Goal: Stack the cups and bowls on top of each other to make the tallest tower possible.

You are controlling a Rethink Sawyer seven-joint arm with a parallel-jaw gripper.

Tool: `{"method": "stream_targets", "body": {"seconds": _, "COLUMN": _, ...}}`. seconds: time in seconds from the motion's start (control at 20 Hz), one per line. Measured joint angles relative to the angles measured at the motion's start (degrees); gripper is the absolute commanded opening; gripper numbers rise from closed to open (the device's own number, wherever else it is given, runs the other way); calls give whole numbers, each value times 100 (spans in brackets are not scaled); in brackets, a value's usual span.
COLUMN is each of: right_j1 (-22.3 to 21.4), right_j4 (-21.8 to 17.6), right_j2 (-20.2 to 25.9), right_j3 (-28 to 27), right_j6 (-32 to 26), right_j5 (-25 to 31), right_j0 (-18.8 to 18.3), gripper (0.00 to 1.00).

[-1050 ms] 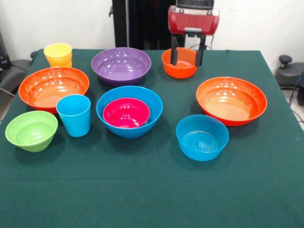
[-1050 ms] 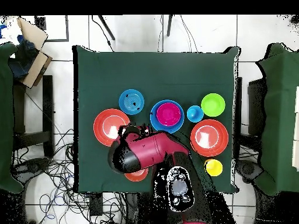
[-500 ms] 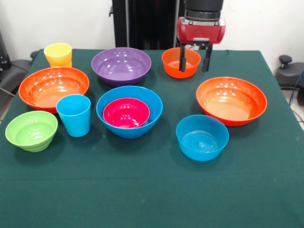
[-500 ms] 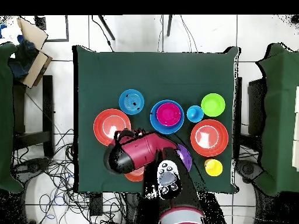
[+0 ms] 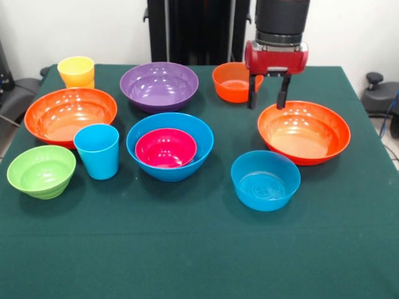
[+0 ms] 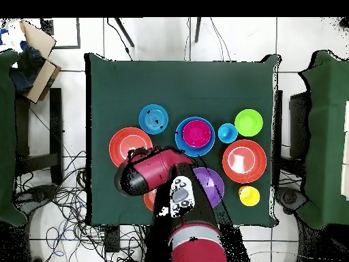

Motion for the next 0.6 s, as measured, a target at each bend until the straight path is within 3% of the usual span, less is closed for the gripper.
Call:
{"method": "stream_targets", "body": {"seconds": 0.3, "right_j1": 307, "right_j4": 0, "right_j2": -73, "right_j3": -287, "right_j6": 0, "right_j5": -1, "right_j0": 128, "gripper": 100}}
{"method": "stream_targets", "body": {"seconds": 0.6, "right_j1": 600, "right_j4": 0, "right_j2": -84, "right_j3": -511, "right_j6": 0, "right_j5": -18, "right_j0": 28, "gripper": 100}}
